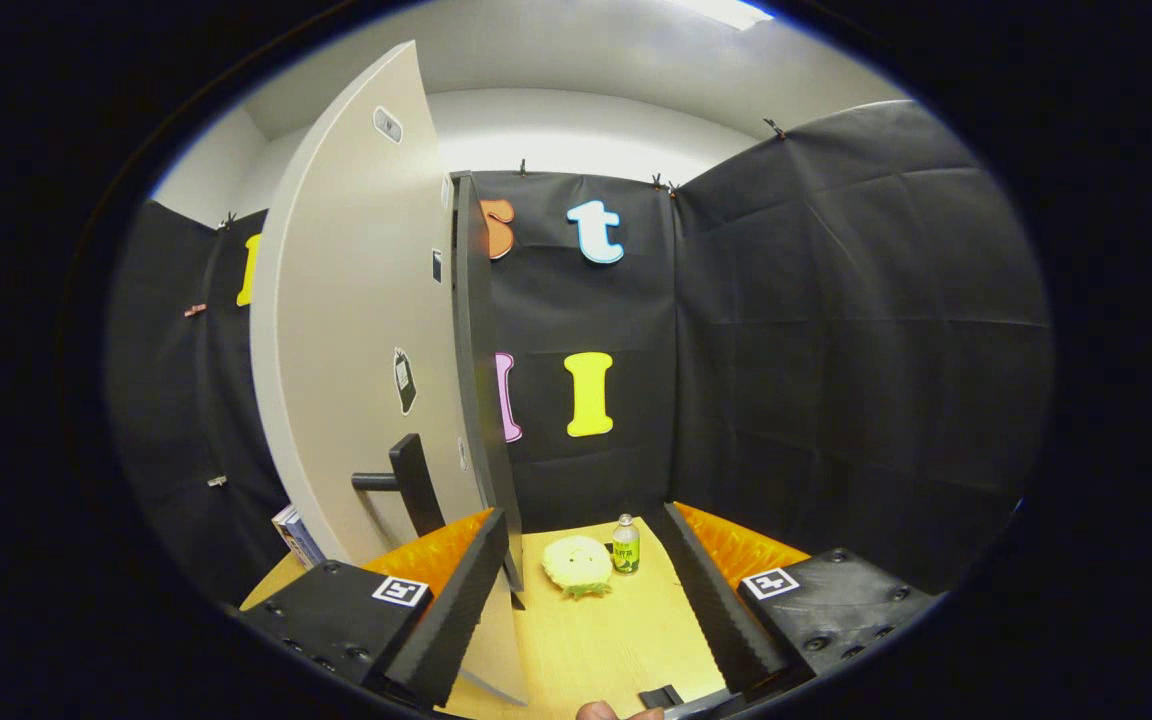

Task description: Open the shoe cabinet door, grab the shoes and put them into the shoe cabinet, then close the shoe cabinet door.

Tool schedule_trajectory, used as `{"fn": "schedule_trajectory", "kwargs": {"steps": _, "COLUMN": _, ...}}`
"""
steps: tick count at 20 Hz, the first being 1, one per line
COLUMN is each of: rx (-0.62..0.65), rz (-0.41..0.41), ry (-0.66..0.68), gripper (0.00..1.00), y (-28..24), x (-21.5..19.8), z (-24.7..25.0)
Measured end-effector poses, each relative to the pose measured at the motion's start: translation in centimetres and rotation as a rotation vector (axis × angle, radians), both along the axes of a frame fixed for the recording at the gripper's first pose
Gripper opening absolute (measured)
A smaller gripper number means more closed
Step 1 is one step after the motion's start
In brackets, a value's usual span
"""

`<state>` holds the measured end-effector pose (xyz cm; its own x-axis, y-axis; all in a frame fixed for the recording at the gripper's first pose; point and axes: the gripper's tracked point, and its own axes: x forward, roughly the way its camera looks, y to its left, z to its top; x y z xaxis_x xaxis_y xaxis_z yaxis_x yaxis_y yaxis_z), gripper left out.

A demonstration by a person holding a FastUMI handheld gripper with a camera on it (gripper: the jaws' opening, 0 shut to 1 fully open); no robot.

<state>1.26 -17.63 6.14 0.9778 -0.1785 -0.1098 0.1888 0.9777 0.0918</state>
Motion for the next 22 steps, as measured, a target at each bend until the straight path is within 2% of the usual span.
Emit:
{"fn": "schedule_trajectory", "kwargs": {"steps": 5, "rx": 0.002, "rz": -0.022, "ry": -0.005, "gripper": 0.97, "y": 1.3, "x": -0.1, "z": 0.1}}
{"fn": "schedule_trajectory", "kwargs": {"steps": 11, "rx": -0.009, "rz": -0.046, "ry": -0.003, "gripper": 0.98, "y": 7.2, "x": -0.7, "z": 0.1}}
{"fn": "schedule_trajectory", "kwargs": {"steps": 22, "rx": 0.009, "rz": 0.044, "ry": 0.002, "gripper": 0.98, "y": 18.5, "x": 2.2, "z": -0.2}}
